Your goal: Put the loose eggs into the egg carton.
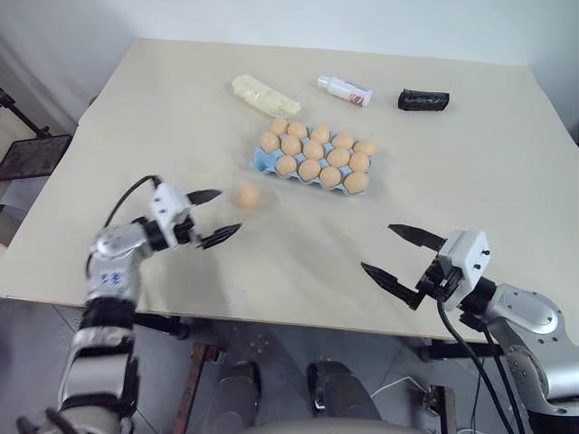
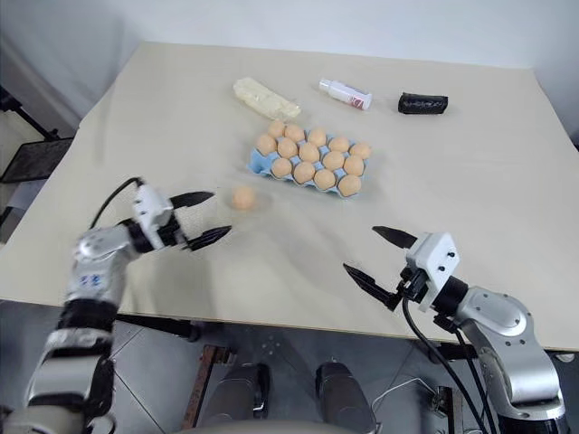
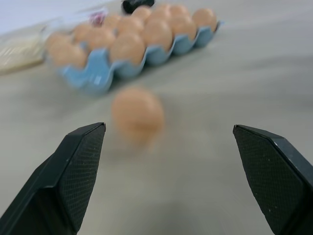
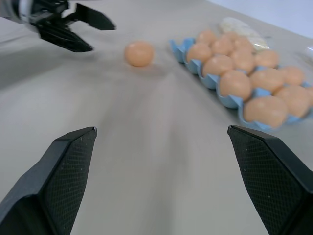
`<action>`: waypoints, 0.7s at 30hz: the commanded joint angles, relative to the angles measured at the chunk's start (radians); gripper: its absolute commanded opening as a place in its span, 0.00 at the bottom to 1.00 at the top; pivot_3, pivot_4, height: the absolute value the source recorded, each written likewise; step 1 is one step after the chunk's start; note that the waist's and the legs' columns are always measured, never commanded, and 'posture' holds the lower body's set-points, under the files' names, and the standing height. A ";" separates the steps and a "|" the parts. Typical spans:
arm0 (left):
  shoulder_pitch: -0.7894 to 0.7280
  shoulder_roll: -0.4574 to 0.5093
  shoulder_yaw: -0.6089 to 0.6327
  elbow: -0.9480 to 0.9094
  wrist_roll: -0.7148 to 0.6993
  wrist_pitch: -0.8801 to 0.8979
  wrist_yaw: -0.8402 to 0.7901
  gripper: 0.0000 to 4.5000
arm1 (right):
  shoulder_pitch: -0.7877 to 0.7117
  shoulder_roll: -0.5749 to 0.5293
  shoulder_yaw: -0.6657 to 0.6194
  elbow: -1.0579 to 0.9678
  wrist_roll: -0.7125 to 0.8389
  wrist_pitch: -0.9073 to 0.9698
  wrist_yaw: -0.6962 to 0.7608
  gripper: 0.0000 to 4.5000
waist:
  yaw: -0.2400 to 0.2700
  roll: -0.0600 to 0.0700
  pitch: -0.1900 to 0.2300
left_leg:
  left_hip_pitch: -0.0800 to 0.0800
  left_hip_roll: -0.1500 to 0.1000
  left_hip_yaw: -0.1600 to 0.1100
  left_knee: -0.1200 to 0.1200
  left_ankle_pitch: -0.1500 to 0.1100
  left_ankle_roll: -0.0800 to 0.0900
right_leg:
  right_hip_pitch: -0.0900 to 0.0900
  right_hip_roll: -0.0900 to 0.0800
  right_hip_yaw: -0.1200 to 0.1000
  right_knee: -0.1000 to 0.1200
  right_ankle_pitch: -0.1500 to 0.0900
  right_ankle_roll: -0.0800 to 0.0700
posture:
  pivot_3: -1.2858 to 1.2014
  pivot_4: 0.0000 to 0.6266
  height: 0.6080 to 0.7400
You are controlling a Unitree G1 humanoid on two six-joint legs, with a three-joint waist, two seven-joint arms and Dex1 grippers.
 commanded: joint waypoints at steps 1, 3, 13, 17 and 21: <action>0.075 0.034 0.058 -0.122 -0.044 0.044 0.039 0.99 | -0.027 0.014 0.012 0.001 0.001 -0.034 0.009 1.00 | 0.003 0.000 0.000 | 0.000 0.000 -0.001 0.000 0.000 0.000 | 0.001 0.000 -0.001 0.000 0.000 -0.001 | 0.52 0.24 1.00; 0.117 0.034 0.075 -0.151 -0.048 0.058 0.067 0.99 | -0.051 0.019 0.024 0.019 -0.005 -0.039 0.011 1.00 | 0.003 0.000 0.000 | 0.001 0.000 -0.002 0.000 0.002 0.001 | 0.003 -0.001 -0.002 -0.001 0.002 -0.002 | 0.52 0.24 1.00; 0.072 -0.038 0.003 -0.193 -0.030 0.150 0.150 0.99 | -0.123 0.026 0.049 0.074 -0.016 -0.048 0.030 1.00 | 0.002 0.000 0.000 | 0.002 0.000 -0.003 -0.002 0.007 0.003 | 0.006 -0.001 -0.003 -0.009 0.010 -0.001 | 0.52 0.24 1.00; -0.013 -0.104 -0.043 -0.131 0.017 0.155 0.227 0.99 | -0.135 0.027 0.053 0.085 -0.021 -0.054 0.029 1.00 | 0.001 0.000 0.000 | 0.000 0.000 -0.003 -0.002 0.007 0.003 | 0.005 0.000 -0.003 -0.009 0.010 -0.001 | 0.52 0.24 1.00; -0.109 -0.163 -0.080 -0.026 0.073 0.147 0.311 0.99 | -0.137 0.028 0.056 0.082 -0.025 -0.054 0.024 1.00 | 0.001 0.000 0.000 | 0.000 0.000 -0.002 -0.002 0.007 0.003 | 0.004 0.000 -0.003 -0.009 0.011 0.000 | 0.52 0.24 1.00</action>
